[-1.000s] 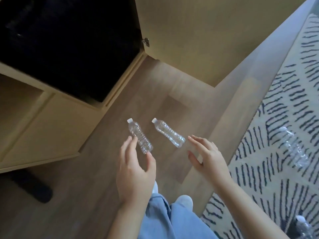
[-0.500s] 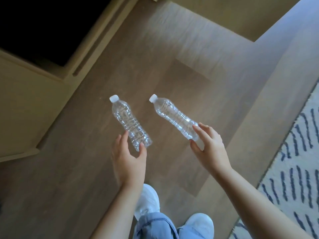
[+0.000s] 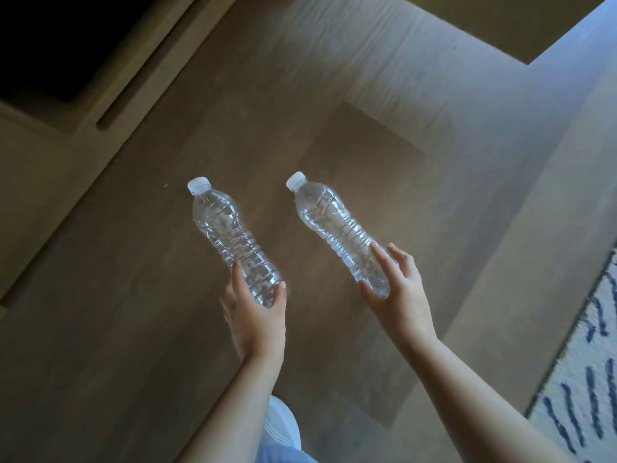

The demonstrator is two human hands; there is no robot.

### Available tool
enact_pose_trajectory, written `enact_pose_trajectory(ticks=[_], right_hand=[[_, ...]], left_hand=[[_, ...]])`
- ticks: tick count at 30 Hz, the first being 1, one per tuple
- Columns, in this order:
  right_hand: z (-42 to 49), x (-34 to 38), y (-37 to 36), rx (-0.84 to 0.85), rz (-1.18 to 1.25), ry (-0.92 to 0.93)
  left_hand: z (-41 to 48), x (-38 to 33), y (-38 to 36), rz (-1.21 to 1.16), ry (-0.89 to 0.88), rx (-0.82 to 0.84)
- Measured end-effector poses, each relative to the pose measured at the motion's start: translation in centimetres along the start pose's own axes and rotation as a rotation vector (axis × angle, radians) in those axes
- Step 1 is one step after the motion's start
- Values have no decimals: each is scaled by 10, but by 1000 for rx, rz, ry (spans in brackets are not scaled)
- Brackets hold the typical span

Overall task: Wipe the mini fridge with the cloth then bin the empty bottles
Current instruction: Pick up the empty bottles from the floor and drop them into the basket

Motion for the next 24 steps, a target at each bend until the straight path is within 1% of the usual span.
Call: enact_pose_trajectory(ticks=[2,6,14,17,20,24], right_hand=[[0,2,-3,-9,18,0],[-3,1,-10,27,79,-48],[-20,16,0,24,147,-113],[-32,32,21,-8,209,-135],[-48,52,51,-62,312,-200],[-72,103,83,-88,495,-275]], left_hand=[[2,-1,-4,-32,4,0],[4,3,-6,-86,35,2],[5,4,16,-163,57,1],[-9,-15,43,-249,55,6],[-30,-45,80,-330,27,0],[-56,-88,137,-467,42,-41]])
Point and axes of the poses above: each hand's wrist, its own z-axis towards the middle knuckle, its own y-axis out of the back of the hand, x = y × z, the point moved 10 cm from there along z, towards the middle knuckle, and after that the axes turned 2 degrees about -z, right-handed, at the moved point
